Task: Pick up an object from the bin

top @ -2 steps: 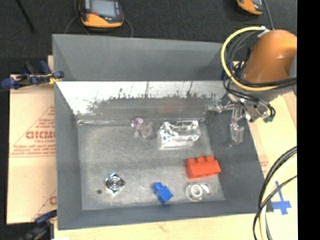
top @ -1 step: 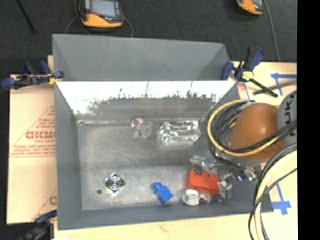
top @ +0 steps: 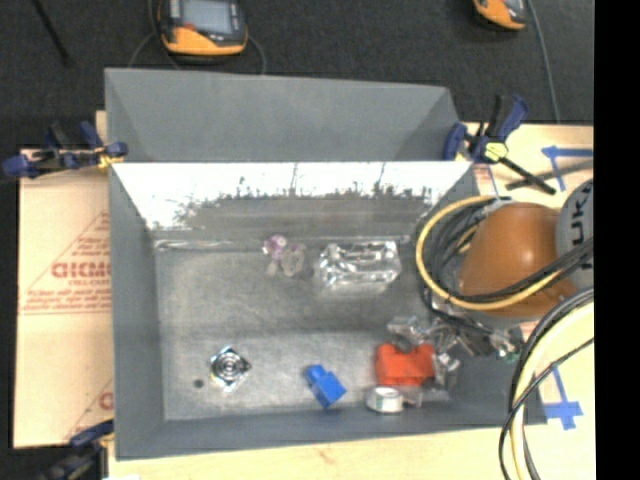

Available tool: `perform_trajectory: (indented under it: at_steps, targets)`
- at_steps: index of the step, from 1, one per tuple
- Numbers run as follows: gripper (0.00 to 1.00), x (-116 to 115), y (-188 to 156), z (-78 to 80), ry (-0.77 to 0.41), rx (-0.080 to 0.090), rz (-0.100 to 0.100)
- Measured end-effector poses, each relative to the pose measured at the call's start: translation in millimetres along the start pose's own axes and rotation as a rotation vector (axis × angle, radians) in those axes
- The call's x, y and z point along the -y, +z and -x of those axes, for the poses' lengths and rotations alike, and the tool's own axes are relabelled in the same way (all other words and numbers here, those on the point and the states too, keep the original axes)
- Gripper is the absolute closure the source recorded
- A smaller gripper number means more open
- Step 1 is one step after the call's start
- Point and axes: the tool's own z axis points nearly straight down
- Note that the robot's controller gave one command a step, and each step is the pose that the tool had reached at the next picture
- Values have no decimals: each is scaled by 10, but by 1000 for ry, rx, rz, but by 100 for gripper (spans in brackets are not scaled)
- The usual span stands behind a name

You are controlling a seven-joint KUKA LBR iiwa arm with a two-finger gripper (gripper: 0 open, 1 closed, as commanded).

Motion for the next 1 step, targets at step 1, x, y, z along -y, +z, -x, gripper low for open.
perform_trajectory:
  at_steps: [1]
  targets:
    - [100, 31, -1932, 303, -32, -3, 4]
